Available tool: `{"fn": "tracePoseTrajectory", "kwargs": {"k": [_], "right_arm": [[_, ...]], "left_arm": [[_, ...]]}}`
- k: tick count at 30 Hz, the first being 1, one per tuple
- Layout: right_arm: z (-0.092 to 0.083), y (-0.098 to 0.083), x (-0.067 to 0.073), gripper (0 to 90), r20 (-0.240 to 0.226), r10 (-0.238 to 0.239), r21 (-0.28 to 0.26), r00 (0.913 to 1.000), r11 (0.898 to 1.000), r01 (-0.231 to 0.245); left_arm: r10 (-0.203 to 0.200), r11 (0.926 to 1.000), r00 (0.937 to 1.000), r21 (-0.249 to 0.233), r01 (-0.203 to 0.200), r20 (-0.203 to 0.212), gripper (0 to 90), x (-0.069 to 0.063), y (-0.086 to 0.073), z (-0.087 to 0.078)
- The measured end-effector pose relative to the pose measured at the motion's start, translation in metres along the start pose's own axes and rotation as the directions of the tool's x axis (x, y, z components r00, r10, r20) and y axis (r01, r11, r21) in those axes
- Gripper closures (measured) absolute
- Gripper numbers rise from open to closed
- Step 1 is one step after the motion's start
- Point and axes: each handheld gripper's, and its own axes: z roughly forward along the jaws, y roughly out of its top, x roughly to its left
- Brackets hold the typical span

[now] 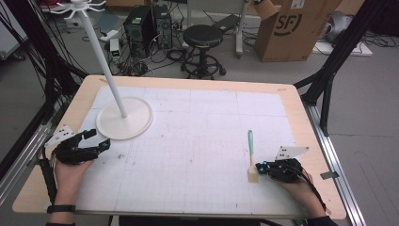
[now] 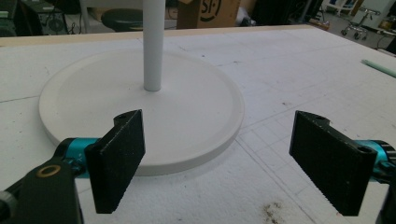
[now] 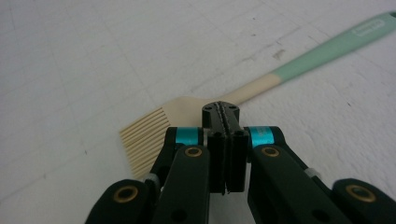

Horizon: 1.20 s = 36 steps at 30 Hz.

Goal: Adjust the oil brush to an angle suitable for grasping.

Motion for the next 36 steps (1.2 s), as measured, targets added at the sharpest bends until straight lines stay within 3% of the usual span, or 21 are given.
{"fn": "tracePoseTrajectory", "kwargs": {"k": [20,36], "right_arm": [[0.048,0.037,0.014,90.0,0.009,-0.002,-0.014,1.0000,1.000,0.002],[0.088,0.072,0.008,90.0,0.085,0.024,-0.028,0.9961,0.999,-0.021]], "left_arm": [[0.001,1.0000,1.0000,-0.008,-0.001,0.004,18.8,0.001,0.001,0.001],[0.003,0.9999,0.9999,-0.011,-0.003,0.011,18.8,0.002,0.002,0.002]]}}
